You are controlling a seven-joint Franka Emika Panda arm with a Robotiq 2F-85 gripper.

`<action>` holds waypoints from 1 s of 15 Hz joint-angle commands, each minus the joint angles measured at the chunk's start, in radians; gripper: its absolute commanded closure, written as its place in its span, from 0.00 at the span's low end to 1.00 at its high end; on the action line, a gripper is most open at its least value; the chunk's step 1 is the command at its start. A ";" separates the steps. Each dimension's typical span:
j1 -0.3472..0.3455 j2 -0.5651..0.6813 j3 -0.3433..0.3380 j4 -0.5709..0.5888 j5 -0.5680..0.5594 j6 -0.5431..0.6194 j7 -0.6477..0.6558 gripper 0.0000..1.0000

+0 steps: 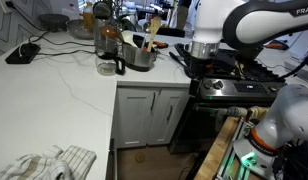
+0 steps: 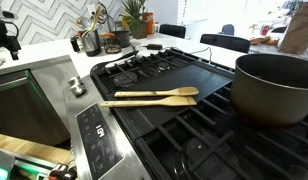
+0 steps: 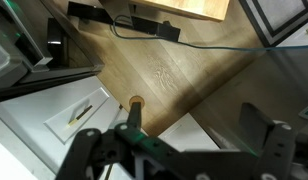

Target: Remove the white big spoon from the cutlery holder and put it on the cupboard

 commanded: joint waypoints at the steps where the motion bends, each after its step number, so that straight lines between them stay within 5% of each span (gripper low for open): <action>1: 0.000 0.000 0.000 0.001 0.000 -0.001 0.000 0.00; 15: -0.102 0.218 -0.069 0.427 -0.134 0.149 -0.037 0.00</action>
